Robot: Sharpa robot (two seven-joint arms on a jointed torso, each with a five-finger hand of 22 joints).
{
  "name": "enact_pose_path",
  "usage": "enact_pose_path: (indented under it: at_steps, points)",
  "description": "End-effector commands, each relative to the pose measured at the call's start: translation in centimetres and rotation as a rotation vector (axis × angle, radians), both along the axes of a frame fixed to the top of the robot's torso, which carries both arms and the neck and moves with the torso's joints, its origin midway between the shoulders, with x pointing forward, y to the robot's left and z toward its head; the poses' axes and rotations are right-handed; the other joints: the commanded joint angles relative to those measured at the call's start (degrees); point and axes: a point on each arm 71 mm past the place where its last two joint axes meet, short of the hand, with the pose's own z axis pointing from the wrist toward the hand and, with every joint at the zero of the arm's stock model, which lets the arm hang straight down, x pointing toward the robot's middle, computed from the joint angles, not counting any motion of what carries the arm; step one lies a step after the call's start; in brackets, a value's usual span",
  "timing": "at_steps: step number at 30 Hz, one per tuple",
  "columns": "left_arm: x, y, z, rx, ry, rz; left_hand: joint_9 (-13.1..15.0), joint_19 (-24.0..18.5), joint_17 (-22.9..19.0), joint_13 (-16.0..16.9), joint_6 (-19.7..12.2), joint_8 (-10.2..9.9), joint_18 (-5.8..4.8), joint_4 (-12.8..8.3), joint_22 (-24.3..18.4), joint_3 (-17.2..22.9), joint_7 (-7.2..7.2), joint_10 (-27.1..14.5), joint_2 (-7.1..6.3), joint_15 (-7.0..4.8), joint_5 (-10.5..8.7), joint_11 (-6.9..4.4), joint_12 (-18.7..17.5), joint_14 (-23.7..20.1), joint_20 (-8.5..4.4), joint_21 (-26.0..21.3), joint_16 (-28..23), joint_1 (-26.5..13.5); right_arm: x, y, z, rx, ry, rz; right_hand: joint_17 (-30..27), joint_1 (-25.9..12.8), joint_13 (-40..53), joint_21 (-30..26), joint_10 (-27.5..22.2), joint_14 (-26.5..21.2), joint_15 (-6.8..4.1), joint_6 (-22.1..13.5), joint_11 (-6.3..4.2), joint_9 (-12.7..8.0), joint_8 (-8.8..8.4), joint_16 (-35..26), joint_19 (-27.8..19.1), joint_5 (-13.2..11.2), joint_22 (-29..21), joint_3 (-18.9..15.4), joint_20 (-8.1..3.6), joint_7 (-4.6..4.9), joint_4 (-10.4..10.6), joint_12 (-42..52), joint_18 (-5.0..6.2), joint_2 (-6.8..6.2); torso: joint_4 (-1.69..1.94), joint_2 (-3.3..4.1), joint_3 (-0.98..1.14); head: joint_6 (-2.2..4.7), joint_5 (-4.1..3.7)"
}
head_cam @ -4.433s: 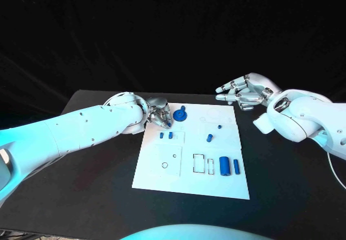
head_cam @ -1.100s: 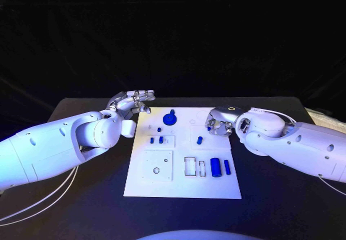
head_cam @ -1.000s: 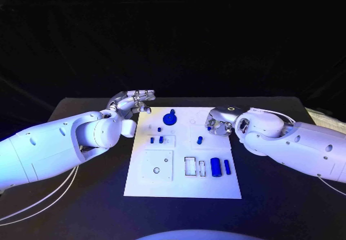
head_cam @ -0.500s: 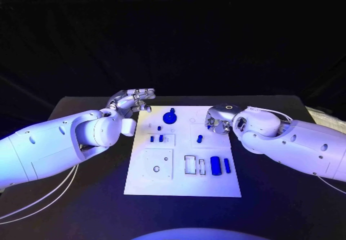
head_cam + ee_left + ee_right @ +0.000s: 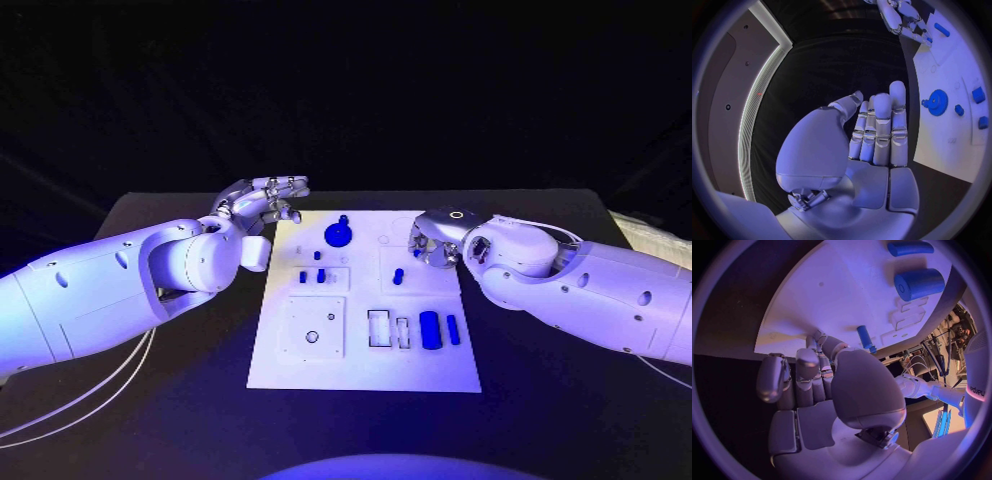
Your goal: Assemble the parts on the task board
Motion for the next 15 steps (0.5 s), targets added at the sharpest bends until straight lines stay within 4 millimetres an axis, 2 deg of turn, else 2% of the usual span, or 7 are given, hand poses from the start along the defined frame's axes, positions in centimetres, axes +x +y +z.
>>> enact_pose_path:
  at_steps: [1,4,15]
  points:
    - [0.0,-0.2,0.1,-0.014,0.000,-0.018,0.0,-0.2,-0.2,0.0,-0.4,0.3,0.71,-0.2,-0.1,-0.1,-0.05,-0.4,0.51,-0.06,0.00,0.02,0.5,-0.5,0.24,-0.3,-0.2,0.4,-0.2,0.0,0.3,0.029,-0.045,-0.006,0.0,-0.8,0.0,0.4,0.5,1.4,-0.32,0.3,0.05,0.1,0.16,0.3,0.3,-0.1,0.1,0.1,-0.18,0.07,0.2,0.0,0.25,0.01,0.05,-0.03,0.04,-0.03,0.04]
    - [0.0,-0.2,0.0,-0.013,0.002,-0.018,0.0,-0.2,-0.3,0.0,-0.5,0.3,0.71,-0.2,-0.2,-0.1,-0.04,-0.4,0.55,-0.05,0.01,0.01,0.5,-0.6,0.24,-0.4,-0.3,0.5,-0.4,-0.2,0.5,0.049,-0.050,-0.009,0.0,-1.0,0.0,0.4,0.5,1.4,-0.34,0.3,0.06,0.1,0.14,0.3,0.4,-0.1,0.1,0.1,-0.21,0.08,0.2,-0.1,0.25,-0.03,-0.02,-0.06,-0.03,0.02,0.07]
    - [0.0,0.0,-0.1,-0.004,0.013,-0.008,-0.1,-0.1,-0.6,0.0,-1.1,0.2,0.66,0.0,-0.4,-0.5,0.25,-1.1,0.58,0.13,-0.01,0.27,0.5,-0.8,0.34,-0.7,-0.4,0.3,-1.3,-0.9,1.9,0.118,-0.048,-0.017,0.1,-2.1,-0.1,0.5,0.6,1.4,-0.33,0.3,0.13,0.1,0.00,0.5,0.5,-0.1,0.2,-0.4,-0.28,0.03,0.7,-0.6,0.20,-0.39,-0.06,-0.01,0.00,0.11,0.26]
